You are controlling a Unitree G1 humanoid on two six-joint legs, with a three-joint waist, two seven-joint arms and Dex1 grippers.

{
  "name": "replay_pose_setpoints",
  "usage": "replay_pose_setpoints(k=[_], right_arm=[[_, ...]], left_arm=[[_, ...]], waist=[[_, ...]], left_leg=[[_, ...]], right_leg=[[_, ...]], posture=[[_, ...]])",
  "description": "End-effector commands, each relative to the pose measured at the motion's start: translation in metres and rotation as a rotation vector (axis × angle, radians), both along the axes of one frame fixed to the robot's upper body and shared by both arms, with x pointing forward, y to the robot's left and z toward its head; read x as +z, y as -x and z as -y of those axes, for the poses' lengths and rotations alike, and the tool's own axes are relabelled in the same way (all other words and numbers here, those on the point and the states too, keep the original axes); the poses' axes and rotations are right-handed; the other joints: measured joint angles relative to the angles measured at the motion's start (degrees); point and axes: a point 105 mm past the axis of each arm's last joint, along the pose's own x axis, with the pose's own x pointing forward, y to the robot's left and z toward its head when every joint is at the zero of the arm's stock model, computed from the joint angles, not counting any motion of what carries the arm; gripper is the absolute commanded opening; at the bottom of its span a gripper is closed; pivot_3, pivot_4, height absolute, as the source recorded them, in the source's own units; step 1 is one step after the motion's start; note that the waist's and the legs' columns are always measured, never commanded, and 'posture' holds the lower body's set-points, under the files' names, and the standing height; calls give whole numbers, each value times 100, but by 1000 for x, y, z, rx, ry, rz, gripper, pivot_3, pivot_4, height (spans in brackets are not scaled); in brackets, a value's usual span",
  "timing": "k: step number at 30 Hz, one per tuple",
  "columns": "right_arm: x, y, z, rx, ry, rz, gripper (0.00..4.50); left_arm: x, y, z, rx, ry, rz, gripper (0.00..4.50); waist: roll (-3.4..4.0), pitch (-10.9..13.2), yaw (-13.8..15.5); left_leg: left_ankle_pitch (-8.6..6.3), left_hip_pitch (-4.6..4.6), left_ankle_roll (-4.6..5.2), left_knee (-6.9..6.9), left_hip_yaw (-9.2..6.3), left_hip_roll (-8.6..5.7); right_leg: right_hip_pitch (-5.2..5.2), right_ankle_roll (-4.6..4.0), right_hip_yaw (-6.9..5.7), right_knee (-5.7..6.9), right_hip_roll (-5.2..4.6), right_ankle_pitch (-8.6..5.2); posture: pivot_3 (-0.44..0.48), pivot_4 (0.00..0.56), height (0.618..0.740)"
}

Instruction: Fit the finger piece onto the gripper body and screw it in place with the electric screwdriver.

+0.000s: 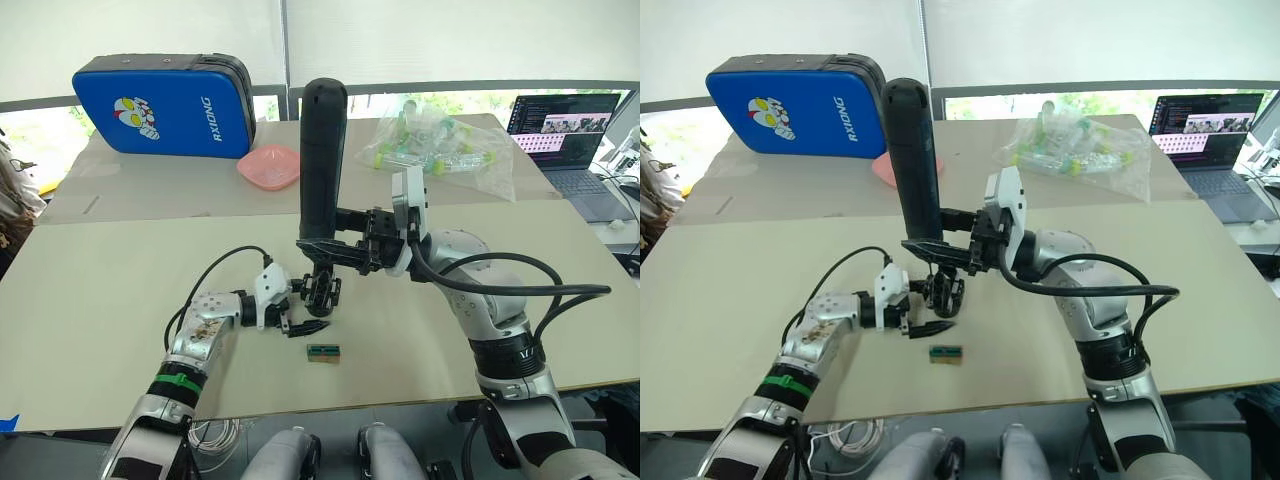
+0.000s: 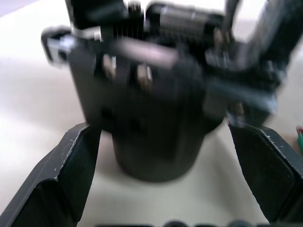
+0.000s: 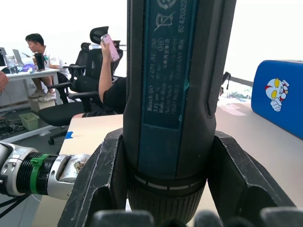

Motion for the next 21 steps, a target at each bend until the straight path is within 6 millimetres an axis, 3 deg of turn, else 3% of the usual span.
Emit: replay_pose_setpoints(k=[1,11,14,17,21], right_arm=[[8,2,-1,6,-7,52,1941],[7,3,-2,4,-4,51,1941],[7,3,-2,-1,-13,50,1941],[6,3,-3,1,-9,45,1941],[1,3,-5,2,1,32,1941]], left_arm=[[6,-3,2,-7,7,14,4500],[3,-3,1,-1,-16,9,4500],[1,-1,3,-3,-13,-8,3650],[-2,1,4,-14,-29,-10,2300],[-4,3,5,-23,-38,-13,2301]], waist=[[0,0,-3],[0,0,2],[0,0,0],[0,-1,-1],[0,-2,-1]], left_leg=[[0,0,0,0,0,0],[-1,-1,1,4,0,0],[-1,-1,2,4,0,0],[-1,-1,2,4,0,1],[-2,0,3,4,0,0]], right_leg=[[0,0,0,0,0,0],[1,0,1,1,0,0],[0,0,1,1,0,0],[0,0,1,2,1,0],[1,0,1,1,0,0]], posture=[[0,150,740],[0,150,740],[0,150,740],[0,150,740],[0,150,740]])
